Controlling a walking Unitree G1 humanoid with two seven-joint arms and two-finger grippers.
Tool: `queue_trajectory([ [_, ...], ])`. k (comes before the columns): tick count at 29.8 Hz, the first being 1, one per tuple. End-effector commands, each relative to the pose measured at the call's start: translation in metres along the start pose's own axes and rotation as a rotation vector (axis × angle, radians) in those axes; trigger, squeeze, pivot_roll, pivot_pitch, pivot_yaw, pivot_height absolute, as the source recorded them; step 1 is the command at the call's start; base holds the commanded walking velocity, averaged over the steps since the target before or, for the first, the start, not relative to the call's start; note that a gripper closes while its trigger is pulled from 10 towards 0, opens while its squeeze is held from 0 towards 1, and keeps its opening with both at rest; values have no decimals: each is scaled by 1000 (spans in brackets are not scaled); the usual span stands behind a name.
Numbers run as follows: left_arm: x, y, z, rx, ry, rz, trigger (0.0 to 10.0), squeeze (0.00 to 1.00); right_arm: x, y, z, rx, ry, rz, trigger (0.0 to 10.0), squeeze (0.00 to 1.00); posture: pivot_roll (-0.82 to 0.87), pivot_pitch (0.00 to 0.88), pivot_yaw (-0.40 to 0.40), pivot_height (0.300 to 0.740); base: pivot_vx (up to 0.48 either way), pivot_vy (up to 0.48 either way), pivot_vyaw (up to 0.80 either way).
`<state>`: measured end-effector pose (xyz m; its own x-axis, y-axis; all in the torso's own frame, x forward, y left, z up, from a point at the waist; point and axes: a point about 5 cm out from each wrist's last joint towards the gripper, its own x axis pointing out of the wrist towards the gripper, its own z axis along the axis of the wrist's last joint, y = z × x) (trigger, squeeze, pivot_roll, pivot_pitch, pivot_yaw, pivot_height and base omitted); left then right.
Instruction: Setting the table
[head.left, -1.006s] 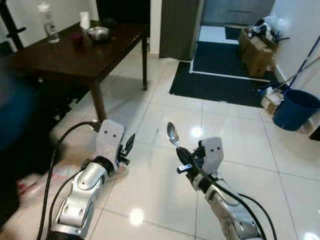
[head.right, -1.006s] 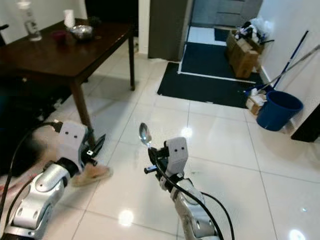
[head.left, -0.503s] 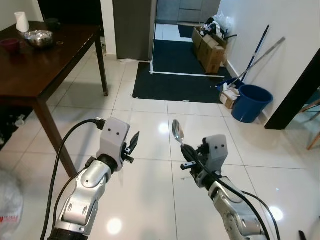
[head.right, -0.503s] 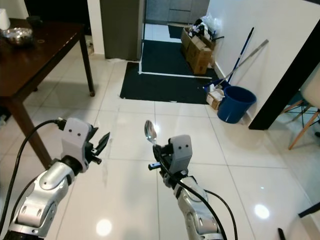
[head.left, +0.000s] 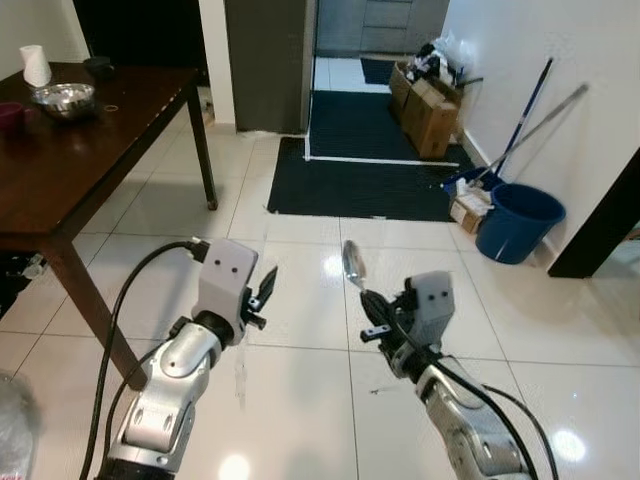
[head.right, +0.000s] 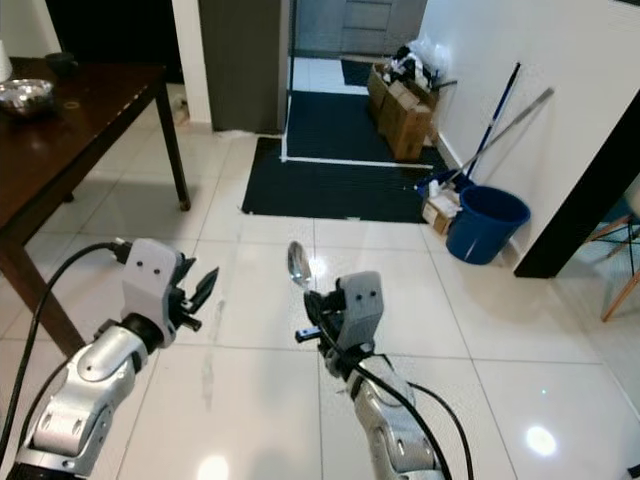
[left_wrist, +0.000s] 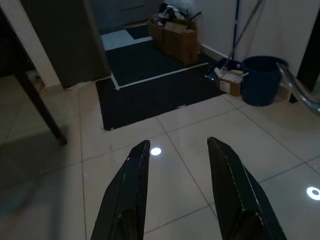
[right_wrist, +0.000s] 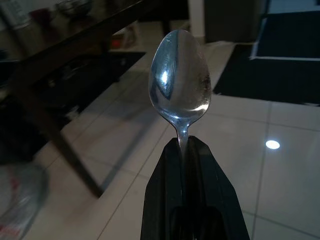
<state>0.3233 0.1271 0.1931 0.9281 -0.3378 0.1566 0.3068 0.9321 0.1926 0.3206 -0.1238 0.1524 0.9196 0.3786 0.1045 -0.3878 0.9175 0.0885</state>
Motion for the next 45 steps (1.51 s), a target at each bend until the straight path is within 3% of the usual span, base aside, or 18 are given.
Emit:
queue_trajectory([
  [1, -1, -4, -4, -3, 14, -16, 10000, 0, -3, -5, -2, -8, 9, -17, 10000, 0, 74, 100, 65, 740, 480, 0, 0],
  [19, 0, -7, -4, -6, 17, -37, 10000, 0, -7, -16, 2, -30, -8, -78, 10000, 0, 67, 106, 81, 740, 480, 0, 0],
  [45, 2, -6, -3, -4, 12, -45, 10000, 0, -6, -15, 1, -28, -6, -87, 10000, 0, 64, 97, 85, 740, 480, 0, 0],
])
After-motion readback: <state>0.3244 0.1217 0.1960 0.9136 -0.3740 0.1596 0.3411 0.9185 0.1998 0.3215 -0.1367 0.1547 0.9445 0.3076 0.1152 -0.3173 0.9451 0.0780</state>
